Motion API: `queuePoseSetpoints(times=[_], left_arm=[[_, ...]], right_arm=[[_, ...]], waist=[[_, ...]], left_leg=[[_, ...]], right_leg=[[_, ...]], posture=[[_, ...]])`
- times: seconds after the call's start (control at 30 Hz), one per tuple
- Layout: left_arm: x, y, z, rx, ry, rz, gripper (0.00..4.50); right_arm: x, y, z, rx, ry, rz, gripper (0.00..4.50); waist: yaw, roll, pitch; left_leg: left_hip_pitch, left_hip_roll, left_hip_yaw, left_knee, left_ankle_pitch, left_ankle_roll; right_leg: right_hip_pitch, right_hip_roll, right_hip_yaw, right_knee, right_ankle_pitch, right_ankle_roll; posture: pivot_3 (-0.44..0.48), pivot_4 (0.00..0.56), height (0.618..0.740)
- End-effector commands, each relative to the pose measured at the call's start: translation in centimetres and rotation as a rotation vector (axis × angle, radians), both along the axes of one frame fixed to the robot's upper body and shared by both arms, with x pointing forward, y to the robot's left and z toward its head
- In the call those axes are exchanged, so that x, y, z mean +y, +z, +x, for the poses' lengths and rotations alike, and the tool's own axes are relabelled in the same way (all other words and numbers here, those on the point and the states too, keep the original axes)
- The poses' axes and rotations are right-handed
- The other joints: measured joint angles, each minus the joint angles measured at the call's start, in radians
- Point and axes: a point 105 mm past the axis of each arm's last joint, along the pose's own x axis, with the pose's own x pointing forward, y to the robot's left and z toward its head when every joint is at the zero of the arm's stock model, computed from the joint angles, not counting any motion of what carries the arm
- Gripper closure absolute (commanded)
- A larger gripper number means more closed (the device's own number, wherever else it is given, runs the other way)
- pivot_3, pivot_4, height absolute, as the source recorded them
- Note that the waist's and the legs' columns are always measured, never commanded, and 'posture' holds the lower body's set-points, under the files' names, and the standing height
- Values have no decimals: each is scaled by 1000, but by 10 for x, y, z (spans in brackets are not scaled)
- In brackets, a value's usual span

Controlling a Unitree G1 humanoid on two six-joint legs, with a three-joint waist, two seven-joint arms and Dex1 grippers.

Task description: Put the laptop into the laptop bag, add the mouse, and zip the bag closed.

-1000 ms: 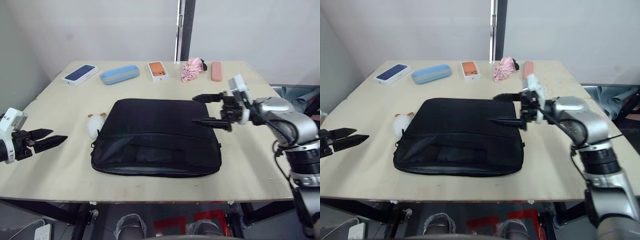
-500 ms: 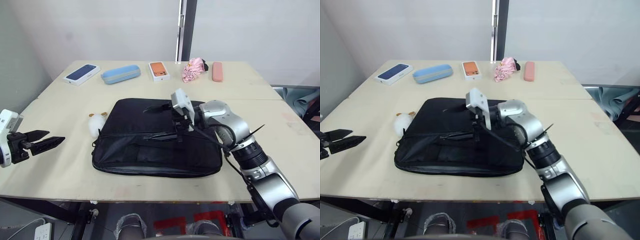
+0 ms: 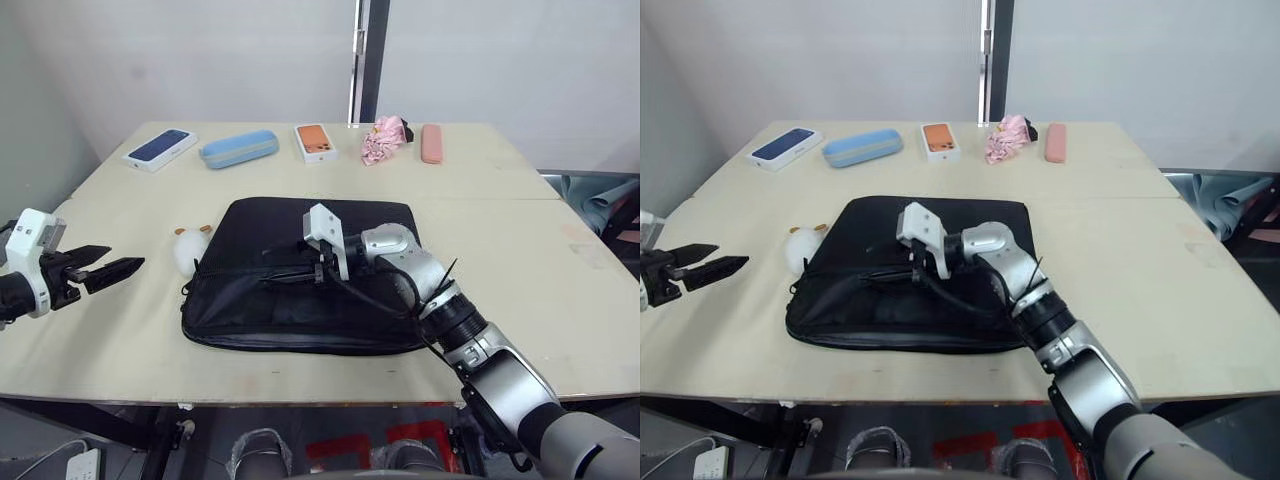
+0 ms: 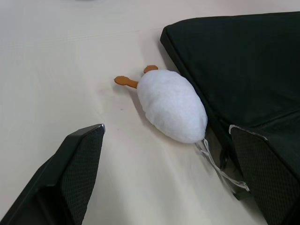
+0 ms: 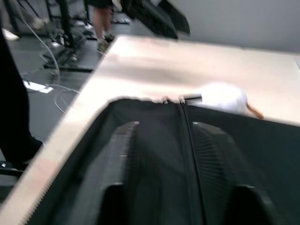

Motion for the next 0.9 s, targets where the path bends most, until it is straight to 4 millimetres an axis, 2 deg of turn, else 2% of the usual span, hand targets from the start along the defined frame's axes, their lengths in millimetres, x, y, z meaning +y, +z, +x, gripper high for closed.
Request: queuePoseSetpoints(times=[0.03,0.07,0.1,0.2,0.37,0.5,0.67,0.77,0.9], left_arm=[[-1,6,7,-31,-3,23,0],[-2,5,8,-29,-4,22,0],[-2,5,9,-29,-4,22,0],[-4,2,13,-24,-11,17,0],[-6,-7,34,-21,15,-42,0],[-13,-15,51,-16,28,-92,0],[-18,-30,71,4,51,-127,0],[-22,-45,83,45,50,-128,0],[-29,-50,91,57,18,-153,0]], right_arm=[[-1,-13,2,-14,-16,-20,3981],[-3,-20,4,-16,-32,-41,4328],[-4,-24,6,-21,-42,-56,4476],[-10,-45,7,-50,-47,-131,4476],[-22,-75,9,-30,-72,-213,4476],[-28,-77,12,-26,-86,-216,4476],[-28,-75,10,-19,-86,-204,4476],[-29,-75,8,-19,-86,-203,4476],[-29,-74,8,-17,-92,-207,4476]], waist=[[-1,-1,0],[-1,-1,0],[-3,-1,0],[-8,-3,-2],[-4,-6,-6],[1,-7,-8],[9,-10,-11],[15,-12,-12],[13,-14,-13]], left_leg=[[0,0,0,0,0,0],[0,0,0,0,0,0],[0,0,0,0,0,0],[1,0,0,0,0,0],[6,0,-1,3,0,0],[17,-1,0,3,0,-1],[18,-1,-2,3,0,-1],[18,-1,-3,2,0,-1],[17,-1,-4,2,-1,-1]], right_leg=[[0,0,0,0,0,0],[0,0,0,0,0,0],[0,0,0,0,0,0],[1,0,0,1,0,0],[5,-1,1,5,0,0],[13,-1,2,9,0,-1],[13,-1,2,12,0,-1],[13,-1,1,13,0,-1],[13,0,1,12,0,-1]], posture=[[0,150,740],[0,150,740],[0,150,740],[0,150,740],[0,150,740],[0,150,740],[0,150,740],[0,150,740],[0,150,740]])
